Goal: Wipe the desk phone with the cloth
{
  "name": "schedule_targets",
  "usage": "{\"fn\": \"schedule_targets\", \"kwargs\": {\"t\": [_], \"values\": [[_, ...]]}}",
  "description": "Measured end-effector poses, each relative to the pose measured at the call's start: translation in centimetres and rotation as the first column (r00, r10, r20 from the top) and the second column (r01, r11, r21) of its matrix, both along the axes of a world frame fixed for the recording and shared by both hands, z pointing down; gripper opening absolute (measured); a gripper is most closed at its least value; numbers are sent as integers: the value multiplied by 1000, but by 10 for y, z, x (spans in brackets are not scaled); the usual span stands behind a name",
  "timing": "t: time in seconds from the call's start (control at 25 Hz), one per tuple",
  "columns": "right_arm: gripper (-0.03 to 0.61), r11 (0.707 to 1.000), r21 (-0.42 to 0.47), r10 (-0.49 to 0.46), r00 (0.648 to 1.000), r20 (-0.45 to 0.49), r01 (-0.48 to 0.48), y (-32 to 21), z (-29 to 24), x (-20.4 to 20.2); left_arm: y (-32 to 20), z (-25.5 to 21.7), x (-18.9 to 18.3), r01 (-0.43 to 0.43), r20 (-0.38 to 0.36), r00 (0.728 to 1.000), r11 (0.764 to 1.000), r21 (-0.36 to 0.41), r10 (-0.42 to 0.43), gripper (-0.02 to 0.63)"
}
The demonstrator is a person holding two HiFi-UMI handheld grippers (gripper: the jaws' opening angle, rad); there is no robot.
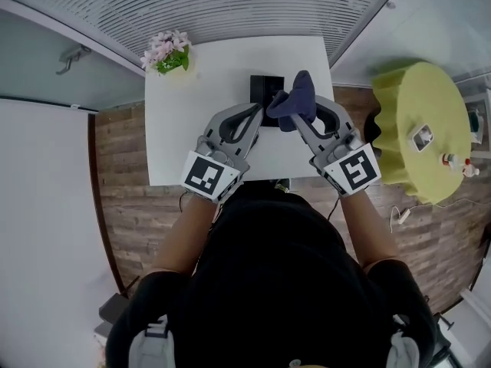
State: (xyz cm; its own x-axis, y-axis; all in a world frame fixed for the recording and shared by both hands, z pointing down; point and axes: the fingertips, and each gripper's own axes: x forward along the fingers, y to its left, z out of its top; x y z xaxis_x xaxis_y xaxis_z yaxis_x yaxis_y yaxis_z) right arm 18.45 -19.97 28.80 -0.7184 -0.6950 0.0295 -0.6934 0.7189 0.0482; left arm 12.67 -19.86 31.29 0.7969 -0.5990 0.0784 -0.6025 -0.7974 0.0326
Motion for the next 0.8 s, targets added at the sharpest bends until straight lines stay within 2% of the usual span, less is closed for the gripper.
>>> {"fn": "schedule_targets", "kwargs": {"t": [0.16, 0.8], "values": [[106, 1000, 13, 16, 1000, 26, -16, -2, -10, 6, -1, -10, 9, -20, -7, 1000, 1000, 13, 20, 11], [106, 999, 2, 36, 999, 21, -36, -9, -5, 14, -7, -11, 17, -36, -1, 999, 999, 11, 36, 11]]}}
